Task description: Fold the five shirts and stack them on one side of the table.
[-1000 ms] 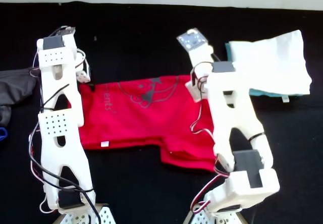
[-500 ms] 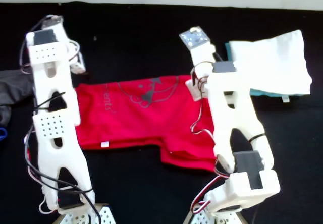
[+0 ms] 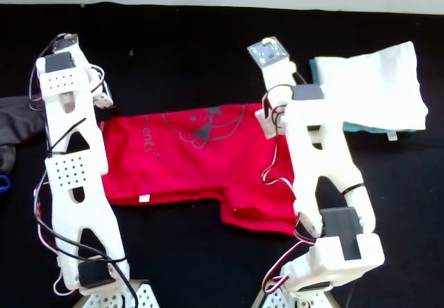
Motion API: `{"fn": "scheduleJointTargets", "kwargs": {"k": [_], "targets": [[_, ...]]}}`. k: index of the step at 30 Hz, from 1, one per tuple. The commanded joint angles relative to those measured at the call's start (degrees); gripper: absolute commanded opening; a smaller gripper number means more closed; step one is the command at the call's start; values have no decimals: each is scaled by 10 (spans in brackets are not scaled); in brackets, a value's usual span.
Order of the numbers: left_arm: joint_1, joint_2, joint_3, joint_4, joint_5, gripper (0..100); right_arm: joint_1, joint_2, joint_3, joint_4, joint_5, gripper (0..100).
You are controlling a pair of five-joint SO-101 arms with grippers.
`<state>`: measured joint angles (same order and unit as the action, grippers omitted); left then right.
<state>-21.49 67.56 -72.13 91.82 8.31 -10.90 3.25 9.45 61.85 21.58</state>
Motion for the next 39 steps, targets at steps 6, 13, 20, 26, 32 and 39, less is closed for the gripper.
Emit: {"fn": "scheduleJointTargets", "kwargs": {"k": [6, 13, 20, 26, 32, 39], "targets": [[21, -8, -20, -3, 6, 48, -6, -29, -5, 5, -5, 5], [21, -9, -21, -2, 6, 16, -10, -29, -5, 5, -5, 5], [19, -19, -75, 35, 6, 16, -35, -28, -4, 5, -5, 5], [22, -16, -71, 48, 4, 22, -36, -28, -4, 5, -5, 5], [20, -16, -52, 46, 5, 120, -36, -28, -4, 5, -5, 5], [19, -15, -52, 46, 4, 66, -36, -28, -4, 5, -5, 5]]}}
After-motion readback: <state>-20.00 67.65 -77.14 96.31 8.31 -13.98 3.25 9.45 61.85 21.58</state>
